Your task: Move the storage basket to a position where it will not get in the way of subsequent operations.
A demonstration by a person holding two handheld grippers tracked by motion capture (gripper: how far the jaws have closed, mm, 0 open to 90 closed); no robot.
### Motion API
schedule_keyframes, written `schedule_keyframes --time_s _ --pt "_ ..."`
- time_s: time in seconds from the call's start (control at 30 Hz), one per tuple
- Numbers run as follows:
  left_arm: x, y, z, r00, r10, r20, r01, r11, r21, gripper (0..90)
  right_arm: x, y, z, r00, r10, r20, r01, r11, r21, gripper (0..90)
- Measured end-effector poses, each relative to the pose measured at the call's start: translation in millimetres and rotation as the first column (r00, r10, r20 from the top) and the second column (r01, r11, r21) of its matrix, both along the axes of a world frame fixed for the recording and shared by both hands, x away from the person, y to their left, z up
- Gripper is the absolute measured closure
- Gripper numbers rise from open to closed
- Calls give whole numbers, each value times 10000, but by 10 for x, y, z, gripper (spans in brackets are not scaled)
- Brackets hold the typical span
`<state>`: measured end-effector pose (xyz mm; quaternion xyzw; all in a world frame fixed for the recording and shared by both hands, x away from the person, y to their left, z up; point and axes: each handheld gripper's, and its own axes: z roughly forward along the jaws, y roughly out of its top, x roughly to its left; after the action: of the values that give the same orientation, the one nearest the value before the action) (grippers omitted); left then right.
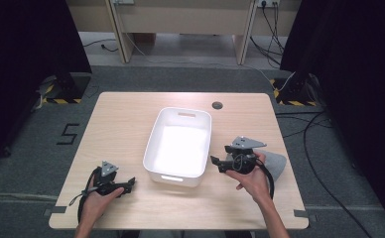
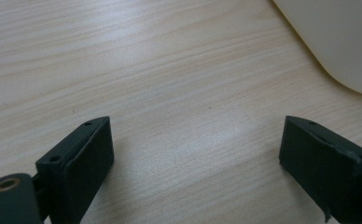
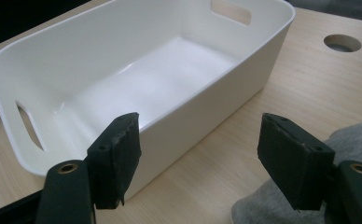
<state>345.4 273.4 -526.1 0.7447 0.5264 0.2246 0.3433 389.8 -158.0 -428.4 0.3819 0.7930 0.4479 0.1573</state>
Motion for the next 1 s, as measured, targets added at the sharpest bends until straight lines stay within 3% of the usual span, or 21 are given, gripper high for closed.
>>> schedule_keyframes --time_s 0.33,0.73,0.9,1.0 --pt "0 0 0 10000 -1 -1 1 10000 2 89 -19 124 34 9992 399 26 -399 9992 41 304" --pt "0 0 0 10000 0 -1 0 10000 -2 89 -98 423 -173 9927 1054 -581 -1078 9933 -409 299" --pt "0 0 0 10000 0 -1 0 10000 0 89 -162 556 -209 9956 412 -837 -445 9983 -385 244" --pt "0 0 0 10000 0 -5 0 10000 -2 89 -211 612 -182 9911 552 -1210 -573 9983 -142 239"
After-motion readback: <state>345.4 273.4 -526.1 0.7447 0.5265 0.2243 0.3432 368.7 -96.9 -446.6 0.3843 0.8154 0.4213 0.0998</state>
